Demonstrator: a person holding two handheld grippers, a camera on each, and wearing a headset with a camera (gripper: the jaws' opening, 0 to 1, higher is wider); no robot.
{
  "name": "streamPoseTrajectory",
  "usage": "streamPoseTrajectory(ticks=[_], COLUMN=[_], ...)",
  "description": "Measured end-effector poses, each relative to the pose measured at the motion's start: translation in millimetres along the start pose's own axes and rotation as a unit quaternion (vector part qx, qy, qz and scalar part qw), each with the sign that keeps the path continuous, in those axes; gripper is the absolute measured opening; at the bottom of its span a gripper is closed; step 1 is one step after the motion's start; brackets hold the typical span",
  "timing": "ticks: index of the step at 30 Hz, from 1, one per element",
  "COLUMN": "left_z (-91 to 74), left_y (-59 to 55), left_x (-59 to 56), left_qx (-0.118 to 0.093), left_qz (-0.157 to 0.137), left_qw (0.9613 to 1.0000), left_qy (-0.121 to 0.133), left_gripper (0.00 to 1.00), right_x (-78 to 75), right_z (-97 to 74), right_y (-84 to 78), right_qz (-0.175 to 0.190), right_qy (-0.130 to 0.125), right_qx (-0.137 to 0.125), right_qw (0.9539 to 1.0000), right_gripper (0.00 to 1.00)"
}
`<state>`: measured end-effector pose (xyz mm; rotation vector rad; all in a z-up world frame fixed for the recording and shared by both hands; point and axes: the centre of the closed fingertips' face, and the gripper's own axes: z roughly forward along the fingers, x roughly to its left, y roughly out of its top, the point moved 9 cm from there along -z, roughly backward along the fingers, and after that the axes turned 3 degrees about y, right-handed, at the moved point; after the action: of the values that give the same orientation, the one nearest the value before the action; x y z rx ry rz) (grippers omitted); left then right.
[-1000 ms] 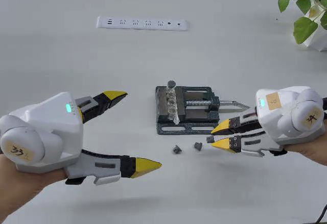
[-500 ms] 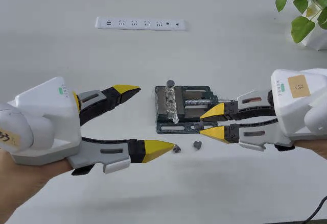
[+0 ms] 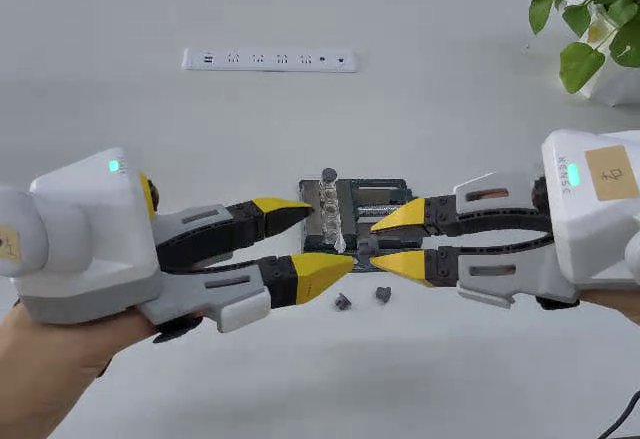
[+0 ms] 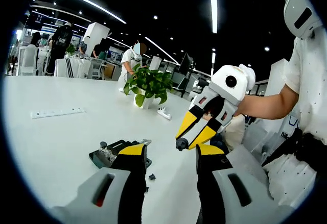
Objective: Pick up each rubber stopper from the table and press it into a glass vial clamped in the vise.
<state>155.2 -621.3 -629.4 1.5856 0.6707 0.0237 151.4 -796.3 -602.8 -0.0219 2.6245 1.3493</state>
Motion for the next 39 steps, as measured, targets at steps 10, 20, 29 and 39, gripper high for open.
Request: streamPoseTrajectory(ticks=[10, 20, 29, 39], left_z=[2.6, 1.0, 1.4, 0.8], left_y=[2.9, 5.0, 6.8, 8.7], left_x=[-9.5, -12.5, -14.0, -13.1], left_qx=[0.005, 0.005, 0.006, 0.007], left_qz=[-0.018, -0.031, -0.039, -0.050], left_qw=[0.9995, 0.9990, 0.9984, 0.9978], left_qy=[-0.025, -0.033, -0.041, -0.044], left_gripper=[0.19, 0.12, 0.08, 0.06], right_x=[3.1, 4.9, 4.9, 4.8], right_z=[3.1, 2.1, 1.0, -0.7], right_y=[13.7, 16.2, 19.8, 21.6], right_qz=[-0.013, -0.018, -0.020, -0.026], right_qy=[-0.005, -0.009, -0.012, -0.013], right_qx=[-0.017, -0.019, -0.027, -0.027], right_qw=[0.9998, 0.9996, 0.9994, 0.9992], right_gripper=[0.07, 0.07, 0.07, 0.07])
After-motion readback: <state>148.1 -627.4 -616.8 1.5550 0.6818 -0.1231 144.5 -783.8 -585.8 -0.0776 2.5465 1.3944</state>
